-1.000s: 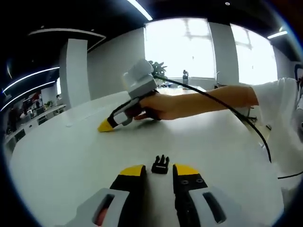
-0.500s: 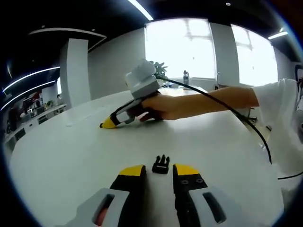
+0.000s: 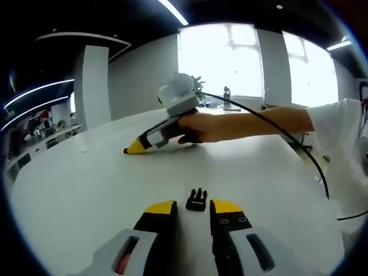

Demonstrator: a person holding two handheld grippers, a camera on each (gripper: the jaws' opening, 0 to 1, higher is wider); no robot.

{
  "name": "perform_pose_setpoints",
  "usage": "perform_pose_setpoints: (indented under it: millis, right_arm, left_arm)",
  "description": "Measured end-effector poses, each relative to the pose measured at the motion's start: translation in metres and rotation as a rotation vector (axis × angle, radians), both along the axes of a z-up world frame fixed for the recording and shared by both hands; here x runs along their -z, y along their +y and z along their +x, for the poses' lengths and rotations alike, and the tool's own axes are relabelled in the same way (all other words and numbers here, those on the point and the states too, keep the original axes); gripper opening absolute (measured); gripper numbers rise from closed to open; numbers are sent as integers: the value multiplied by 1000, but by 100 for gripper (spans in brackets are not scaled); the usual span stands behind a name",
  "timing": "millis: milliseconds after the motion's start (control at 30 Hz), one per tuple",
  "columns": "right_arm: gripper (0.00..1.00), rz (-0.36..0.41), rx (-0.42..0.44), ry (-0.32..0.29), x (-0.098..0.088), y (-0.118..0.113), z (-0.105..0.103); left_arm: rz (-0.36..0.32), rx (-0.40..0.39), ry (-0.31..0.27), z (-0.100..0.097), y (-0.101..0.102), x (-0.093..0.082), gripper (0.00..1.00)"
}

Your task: Snap the two parts of the plastic buckle together until the buckle closes and remains connected.

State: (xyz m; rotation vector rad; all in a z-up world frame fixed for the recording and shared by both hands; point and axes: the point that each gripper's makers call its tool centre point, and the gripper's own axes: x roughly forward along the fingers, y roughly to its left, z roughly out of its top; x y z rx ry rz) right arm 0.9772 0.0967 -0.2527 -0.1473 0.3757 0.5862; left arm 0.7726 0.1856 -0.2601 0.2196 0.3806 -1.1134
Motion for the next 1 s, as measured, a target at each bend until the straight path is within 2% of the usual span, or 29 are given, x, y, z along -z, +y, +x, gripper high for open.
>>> perform_pose_setpoints:
  millis: [167, 533, 767, 1000]
  right_arm:
    - [14, 39, -46, -1, -7, -1, -10]
    - [14, 93, -171, -12, -21, -1, -48]
    - [14, 51, -257, -37, -22, -3, -68]
    - [14, 4, -314, -26, -18, -11, -89]
  left_arm:
    - [-2, 0, 2, 0, 0, 0, 22]
    - [-10, 5, 9, -1, 0, 0, 22]
    - [-15, 9, 14, -2, -1, 0, 23]
    - [-26, 4, 27, 0, -1, 0, 24]
